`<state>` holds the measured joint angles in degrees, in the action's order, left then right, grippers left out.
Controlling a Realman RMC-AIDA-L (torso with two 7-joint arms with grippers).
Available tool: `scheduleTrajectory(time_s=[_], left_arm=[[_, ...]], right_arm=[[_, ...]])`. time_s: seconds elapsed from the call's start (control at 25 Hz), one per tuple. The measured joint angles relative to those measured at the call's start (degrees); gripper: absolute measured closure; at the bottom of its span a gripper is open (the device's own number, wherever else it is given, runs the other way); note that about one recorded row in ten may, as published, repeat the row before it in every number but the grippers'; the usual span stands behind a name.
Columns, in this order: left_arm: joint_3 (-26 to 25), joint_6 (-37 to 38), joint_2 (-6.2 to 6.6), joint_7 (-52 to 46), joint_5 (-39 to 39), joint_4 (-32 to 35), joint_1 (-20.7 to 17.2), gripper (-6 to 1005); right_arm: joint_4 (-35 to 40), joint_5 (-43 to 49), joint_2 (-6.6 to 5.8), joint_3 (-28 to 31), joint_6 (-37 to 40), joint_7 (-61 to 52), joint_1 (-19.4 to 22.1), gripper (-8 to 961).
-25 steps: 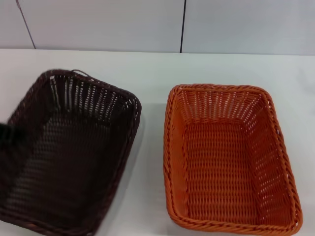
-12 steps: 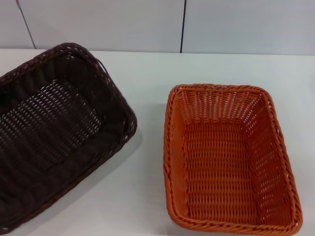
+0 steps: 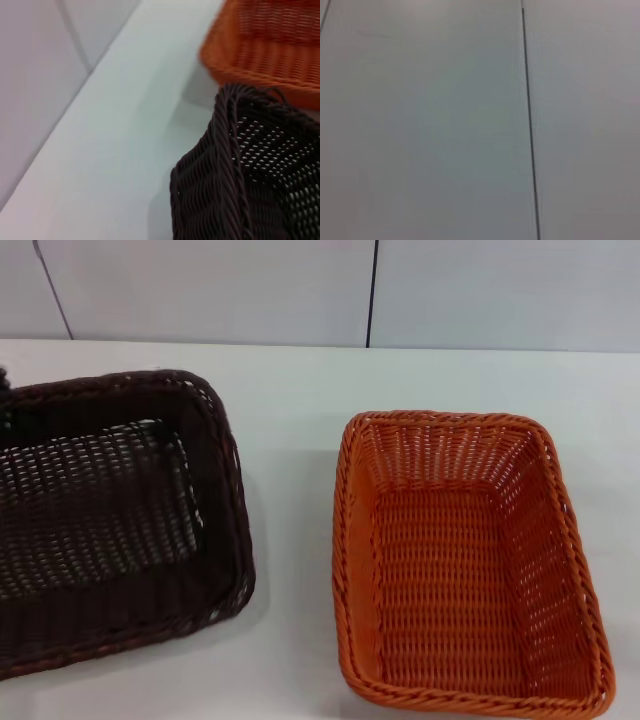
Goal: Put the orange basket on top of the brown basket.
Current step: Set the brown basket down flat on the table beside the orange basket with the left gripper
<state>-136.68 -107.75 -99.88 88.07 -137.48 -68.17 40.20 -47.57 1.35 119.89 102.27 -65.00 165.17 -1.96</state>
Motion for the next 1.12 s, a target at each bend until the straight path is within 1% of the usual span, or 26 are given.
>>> scheduleTrajectory(time_s=[0.16, 0.24, 0.32, 0.44, 0.56, 0.64, 0.68, 0.72, 0.88, 0.96, 1.12], left_arm=[[2.83, -2.46, 2.09, 4.92, -0.33, 3.95, 3.54, 769], [4.09, -3.6, 2.46, 6.87, -0.33, 5.35, 4.72, 764], [4.59, -5.24, 2.38, 9.11, -0.27, 6.05, 5.8, 758], [5.19, -6.51, 1.22, 11.68, -0.38, 6.27, 7.31, 750], [6.82, -5.6, -0.56, 12.56, -0.68, 6.36, 8.02, 742], [7.41, -4.27, -2.07, 13.01, -0.83, 5.87, 7.97, 737], [7.41, -4.27, -2.07, 13.01, -0.83, 5.87, 7.97, 734], [7.06, -3.45, -3.22, 13.35, -0.69, 5.55, 7.78, 732], [4.16, -2.89, -4.49, 13.45, 0.02, 6.16, 8.09, 721], [3.42, -2.92, -4.72, 13.13, 0.14, 6.63, 8.31, 716], [3.58, -2.55, -5.36, 11.69, -0.43, 7.28, 8.35, 705]], right_arm=[[1.22, -0.63, 0.0, -0.73, -1.85, 0.0, 2.36, 239], [1.72, -1.87, 0.0, -1.44, -2.73, -0.01, 3.29, 239], [2.2, -3.72, 0.0, -2.45, -3.6, -0.02, 4.34, 239], [2.56, -5.06, 0.0, -3.31, -4.15, -0.02, 5.06, 239], [2.69, -5.72, 0.0, -4.36, -4.94, -0.02, 5.72, 240], [2.76, -6.12, 0.0, -4.76, -5.5, -0.01, 6.07, 240], [2.78, -6.22, 0.0, -4.81, -5.67, -0.01, 6.15, 240], [2.8, -6.26, -0.01, -4.84, -5.72, -0.01, 6.18, 240], [2.83, -6.27, -0.01, -4.87, -5.93, -0.01, 5.96, 240], [2.84, -6.15, 0.0, -4.88, -6.25, -0.01, 5.82, 240], [2.84, -6.05, -0.01, -4.72, -7.19, -0.01, 5.8, 240]])
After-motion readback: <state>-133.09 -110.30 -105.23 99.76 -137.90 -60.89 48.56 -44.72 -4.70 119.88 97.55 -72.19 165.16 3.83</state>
